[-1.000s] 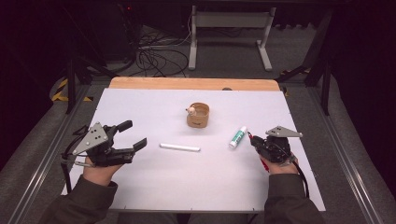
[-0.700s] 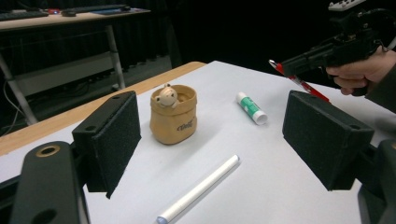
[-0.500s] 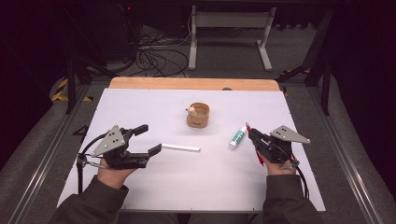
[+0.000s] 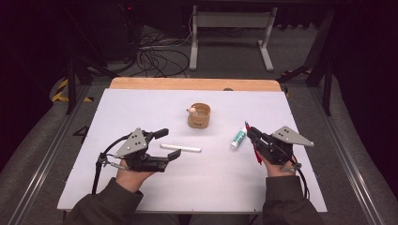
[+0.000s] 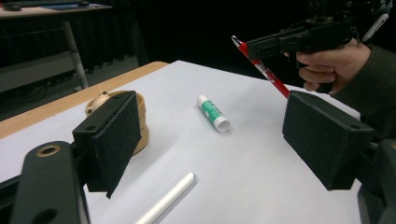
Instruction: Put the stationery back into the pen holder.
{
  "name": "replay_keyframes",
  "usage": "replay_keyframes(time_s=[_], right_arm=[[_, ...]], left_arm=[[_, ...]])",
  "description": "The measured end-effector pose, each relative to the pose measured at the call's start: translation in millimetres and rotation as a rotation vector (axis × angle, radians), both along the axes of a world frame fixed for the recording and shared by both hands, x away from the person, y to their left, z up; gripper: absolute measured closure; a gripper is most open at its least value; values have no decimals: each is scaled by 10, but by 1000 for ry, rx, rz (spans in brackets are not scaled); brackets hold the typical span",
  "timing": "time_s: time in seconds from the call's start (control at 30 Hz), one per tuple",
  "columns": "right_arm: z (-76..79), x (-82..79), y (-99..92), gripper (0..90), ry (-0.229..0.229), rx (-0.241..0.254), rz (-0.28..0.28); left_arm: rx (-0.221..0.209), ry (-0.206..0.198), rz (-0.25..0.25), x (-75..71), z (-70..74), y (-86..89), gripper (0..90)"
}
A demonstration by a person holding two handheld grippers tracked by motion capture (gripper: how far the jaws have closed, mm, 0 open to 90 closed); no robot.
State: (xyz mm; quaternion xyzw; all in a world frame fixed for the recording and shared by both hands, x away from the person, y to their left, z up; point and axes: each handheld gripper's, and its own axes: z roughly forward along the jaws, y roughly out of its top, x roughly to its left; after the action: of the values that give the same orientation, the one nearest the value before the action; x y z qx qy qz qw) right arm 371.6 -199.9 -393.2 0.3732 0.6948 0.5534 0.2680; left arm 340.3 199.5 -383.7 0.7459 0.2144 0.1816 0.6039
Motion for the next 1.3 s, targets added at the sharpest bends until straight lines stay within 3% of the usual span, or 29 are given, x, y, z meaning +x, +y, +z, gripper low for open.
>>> replay_keyframes(time_s=[0.23,0.43,0.57,0.7,1.3], right_arm=[[32,-35,49,812,-44,10,21],[81,-79,98,812,-80,23,40],[113,-109,145,812,-99,32,55],[126,-118,188,812,-105,37,75],[193,-186,376,812,-135,54,151]], left_arm=[[-5,-9,-48,38,-45,-210,252],[-43,8,-83,92,-70,-401,258],[-44,14,-96,121,-84,-527,260],[-31,13,-120,136,-94,-657,264],[-62,35,-156,257,-152,-1076,301]])
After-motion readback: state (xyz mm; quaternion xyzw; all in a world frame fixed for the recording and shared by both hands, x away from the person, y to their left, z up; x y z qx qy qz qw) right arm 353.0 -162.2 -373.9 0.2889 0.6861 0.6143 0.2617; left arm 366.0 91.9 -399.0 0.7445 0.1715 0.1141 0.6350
